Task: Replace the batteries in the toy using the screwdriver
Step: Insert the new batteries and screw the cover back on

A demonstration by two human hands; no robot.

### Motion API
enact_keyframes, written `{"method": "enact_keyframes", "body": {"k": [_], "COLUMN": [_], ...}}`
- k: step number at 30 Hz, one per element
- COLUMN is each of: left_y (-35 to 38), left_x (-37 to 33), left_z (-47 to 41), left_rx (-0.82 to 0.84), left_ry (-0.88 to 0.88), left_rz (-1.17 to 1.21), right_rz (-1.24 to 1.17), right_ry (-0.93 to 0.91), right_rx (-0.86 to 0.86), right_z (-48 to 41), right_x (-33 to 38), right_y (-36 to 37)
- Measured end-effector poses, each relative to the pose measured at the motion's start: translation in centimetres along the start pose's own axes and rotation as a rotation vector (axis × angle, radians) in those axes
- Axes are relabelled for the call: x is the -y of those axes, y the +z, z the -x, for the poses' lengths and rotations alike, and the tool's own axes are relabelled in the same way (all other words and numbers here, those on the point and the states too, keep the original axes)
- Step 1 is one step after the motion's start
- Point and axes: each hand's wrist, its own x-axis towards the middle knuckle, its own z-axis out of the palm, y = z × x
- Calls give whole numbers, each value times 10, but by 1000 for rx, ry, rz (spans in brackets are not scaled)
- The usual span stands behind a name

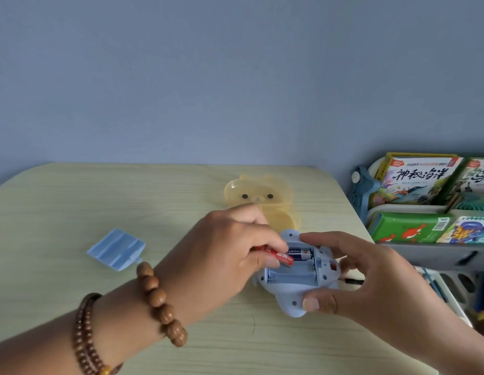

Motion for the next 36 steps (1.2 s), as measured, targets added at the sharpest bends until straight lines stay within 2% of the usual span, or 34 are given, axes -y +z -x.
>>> {"method": "enact_keyframes", "body": {"k": [11, 25, 30, 33, 36], "left_y": [17, 18, -3, -6, -3], "left_x": [-7, -2, 5, 11, 12], "left_z": [-10, -13, -16, -20, -25], "left_rx": [-52, 17, -7, 101, 198], "left_ry": [-40, -150, -362, -518, -581], "left_rz": [-101, -11, 29, 150, 214], "right_rz": [16, 0, -37, -70, -85], "right_ry": [-5, -8, -8, -18, -34], "right_rx": [7, -11, -5, -9, -11], "right_z": [-3, -4, -3, -2, -4], "right_x": [-4, -6, -4, -7, -11], "right_y": [0, 1, 2, 3, 4]}}
